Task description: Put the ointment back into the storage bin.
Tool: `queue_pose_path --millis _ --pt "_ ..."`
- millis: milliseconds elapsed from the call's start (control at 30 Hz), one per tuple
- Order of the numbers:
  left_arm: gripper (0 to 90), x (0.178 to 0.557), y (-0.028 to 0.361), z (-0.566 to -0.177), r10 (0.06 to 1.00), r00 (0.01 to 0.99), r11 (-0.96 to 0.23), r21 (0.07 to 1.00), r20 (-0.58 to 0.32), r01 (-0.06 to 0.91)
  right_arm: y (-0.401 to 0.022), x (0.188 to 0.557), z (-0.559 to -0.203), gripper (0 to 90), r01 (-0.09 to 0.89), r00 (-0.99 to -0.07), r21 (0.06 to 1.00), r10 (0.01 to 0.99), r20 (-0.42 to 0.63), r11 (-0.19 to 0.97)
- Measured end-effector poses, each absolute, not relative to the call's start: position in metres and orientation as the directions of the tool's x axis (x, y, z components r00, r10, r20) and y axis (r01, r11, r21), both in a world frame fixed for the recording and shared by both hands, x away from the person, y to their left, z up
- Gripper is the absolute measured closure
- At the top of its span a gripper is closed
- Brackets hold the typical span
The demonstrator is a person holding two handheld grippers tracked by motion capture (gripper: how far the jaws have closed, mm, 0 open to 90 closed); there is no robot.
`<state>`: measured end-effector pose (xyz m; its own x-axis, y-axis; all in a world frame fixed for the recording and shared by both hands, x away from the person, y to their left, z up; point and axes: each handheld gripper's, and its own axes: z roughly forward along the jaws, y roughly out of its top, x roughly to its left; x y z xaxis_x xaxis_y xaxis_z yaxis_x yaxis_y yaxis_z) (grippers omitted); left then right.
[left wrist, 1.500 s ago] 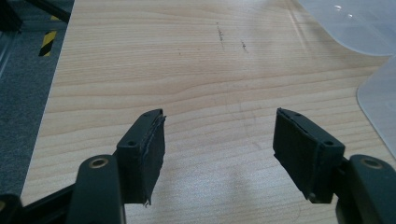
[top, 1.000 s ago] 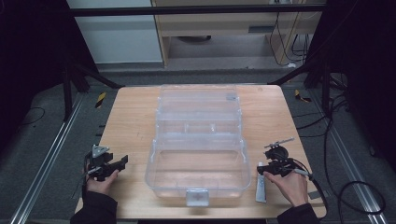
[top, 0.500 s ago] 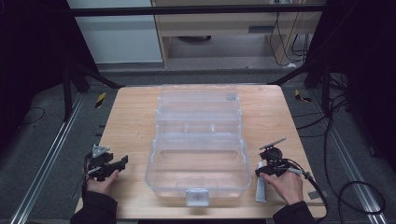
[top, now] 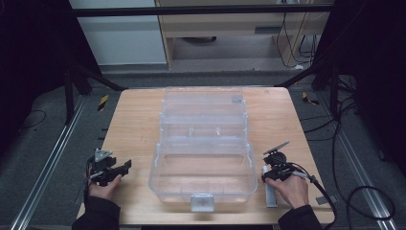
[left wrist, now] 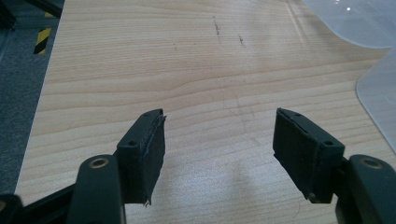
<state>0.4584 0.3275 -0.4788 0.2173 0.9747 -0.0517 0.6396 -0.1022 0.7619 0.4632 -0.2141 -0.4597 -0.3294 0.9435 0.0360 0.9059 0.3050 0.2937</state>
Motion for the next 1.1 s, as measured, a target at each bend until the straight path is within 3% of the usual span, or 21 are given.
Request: queue_pose_path --millis 167,1100 --pt "34.3 0.4586 0.3273 -0.4790 0.974 0.220 -0.104 0.761 -0.051 0.640 -0.2145 0.4635 -0.4601 68.5 0.900 -0.348 0.290 0.937 0.028 0.325" --pt "34.3 0.4597 0.3256 -0.4800 0.973 0.226 -0.116 0.751 -0.046 0.651 -0.2139 0.4710 -0.4582 69.9 0.891 -0.422 0.194 0.906 0.026 0.410"
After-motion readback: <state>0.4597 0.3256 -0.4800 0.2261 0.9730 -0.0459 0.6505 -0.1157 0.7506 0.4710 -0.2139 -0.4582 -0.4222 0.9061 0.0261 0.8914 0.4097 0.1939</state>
